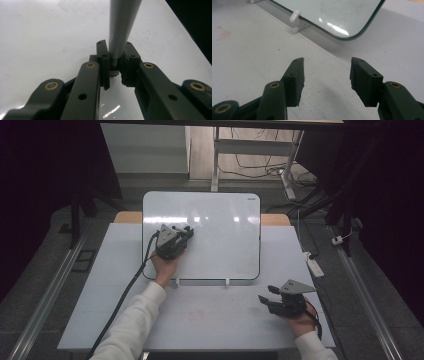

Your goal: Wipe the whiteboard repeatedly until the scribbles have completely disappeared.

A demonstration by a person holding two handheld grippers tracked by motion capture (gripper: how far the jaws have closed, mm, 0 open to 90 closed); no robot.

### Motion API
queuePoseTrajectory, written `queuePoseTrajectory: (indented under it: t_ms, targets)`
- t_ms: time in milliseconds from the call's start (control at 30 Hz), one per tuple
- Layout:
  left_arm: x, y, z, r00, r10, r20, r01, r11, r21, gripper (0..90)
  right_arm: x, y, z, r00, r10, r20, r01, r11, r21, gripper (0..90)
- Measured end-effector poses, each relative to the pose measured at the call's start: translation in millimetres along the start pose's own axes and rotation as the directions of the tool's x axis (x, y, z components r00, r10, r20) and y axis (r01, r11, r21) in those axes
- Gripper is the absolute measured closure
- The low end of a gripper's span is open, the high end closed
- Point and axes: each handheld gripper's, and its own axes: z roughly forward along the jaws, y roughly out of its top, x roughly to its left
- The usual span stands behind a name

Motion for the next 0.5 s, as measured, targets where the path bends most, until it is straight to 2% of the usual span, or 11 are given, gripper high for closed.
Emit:
queuePoseTrajectory:
  t_ms: [167,367,500]
  targets:
    - [-13.4,-0.2,11.5,0.9993,0.015,0.035,-0.015,0.9999,-0.003,78.4,0.6,0.2,0.7,1.0,-0.006,-0.001,0.006,1.0,0.002,45.1]
    - [-8.3,19.4,28.2,0.9994,-0.001,0.036,0.001,1.0,-0.007,78.3,-1.0,0.0,-0.4,1.0,0.0,0.003,0.0,1.0,-0.001,45.1]
    - [-11.7,24.3,34.4,0.9993,-0.001,0.038,0.001,1.0,-0.002,78.4,-0.9,-0.2,0.4,1.0,-0.002,0.002,0.002,1.0,0.002,45.1]
